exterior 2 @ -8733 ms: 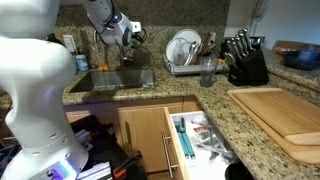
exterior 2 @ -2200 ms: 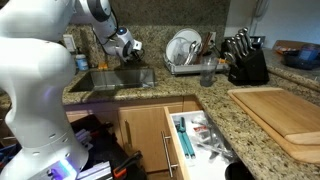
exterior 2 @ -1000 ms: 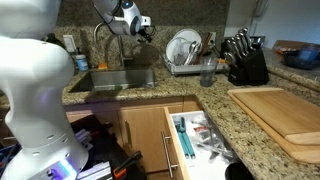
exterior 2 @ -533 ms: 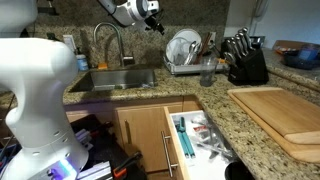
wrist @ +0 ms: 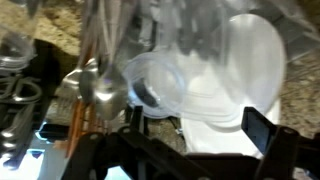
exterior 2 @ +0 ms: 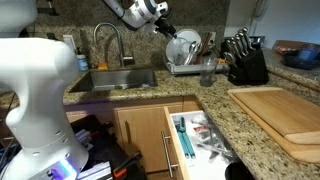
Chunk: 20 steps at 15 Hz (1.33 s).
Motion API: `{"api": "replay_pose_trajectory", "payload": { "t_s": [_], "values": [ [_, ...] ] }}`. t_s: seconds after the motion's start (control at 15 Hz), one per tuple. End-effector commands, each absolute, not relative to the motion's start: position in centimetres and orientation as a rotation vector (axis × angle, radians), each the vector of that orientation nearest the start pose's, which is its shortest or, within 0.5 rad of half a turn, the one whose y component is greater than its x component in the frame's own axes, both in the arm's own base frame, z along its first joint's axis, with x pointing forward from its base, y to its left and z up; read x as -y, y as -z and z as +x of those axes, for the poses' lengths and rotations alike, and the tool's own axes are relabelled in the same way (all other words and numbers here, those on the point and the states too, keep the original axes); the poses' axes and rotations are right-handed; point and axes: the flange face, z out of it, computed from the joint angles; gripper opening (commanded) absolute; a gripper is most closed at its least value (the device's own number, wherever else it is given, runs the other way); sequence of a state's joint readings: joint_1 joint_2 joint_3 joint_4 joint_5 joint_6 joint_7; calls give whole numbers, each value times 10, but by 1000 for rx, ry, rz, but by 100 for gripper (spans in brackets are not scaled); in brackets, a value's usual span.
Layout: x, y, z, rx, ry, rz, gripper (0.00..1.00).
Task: Close both the tap and the top drawer
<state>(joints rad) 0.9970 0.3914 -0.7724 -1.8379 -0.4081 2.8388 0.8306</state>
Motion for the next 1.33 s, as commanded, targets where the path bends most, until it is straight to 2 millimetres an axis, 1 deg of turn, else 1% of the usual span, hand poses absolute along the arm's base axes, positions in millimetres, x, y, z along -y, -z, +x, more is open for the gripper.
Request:
{"api": "replay_pose_trajectory", "payload": {
  "t_s": [0.0, 0.07, 0.13, 0.2, 0.27, 0.33, 0.47, 0.53, 0.6, 0.67, 0.73, 0.8, 0.87, 0.93, 1.0, 1.07, 1.13, 1.27],
  "values": [
    [-170, -463, 621, -252, 1348, -3157, 100],
    [-163, -465, 615, -289, 1342, -3230, 100],
    [-160, -471, 607, -306, 1342, -3301, 100],
    [-158, -468, 597, -305, 1265, -3380, 100],
    [-165, -470, 583, -278, 1134, -3431, 100],
    [-177, -486, 570, -297, 1114, -3430, 100],
    [-193, -499, 547, -301, 1046, -3421, 100],
    [-198, -523, 534, -320, 1092, -3412, 100],
    [-202, -527, 528, -347, 1115, -3423, 100],
    [-201, -534, 522, -377, 1128, -3451, 100],
    [-196, -542, 517, -393, 1129, -3485, 100],
    [-188, -546, 517, -443, 1169, -3530, 100],
    [-178, -550, 518, -435, 1231, -3594, 100],
    [-167, -554, 518, -436, 1255, -3654, 100],
    [-161, -555, 518, -402, 1302, -3695, 100],
    [-175, -558, 522, -444, 1260, -3615, 100],
    [-170, -560, 523, -460, 1268, -3623, 100],
    [-172, -561, 521, -463, 1277, -3620, 100]
  ]
}}
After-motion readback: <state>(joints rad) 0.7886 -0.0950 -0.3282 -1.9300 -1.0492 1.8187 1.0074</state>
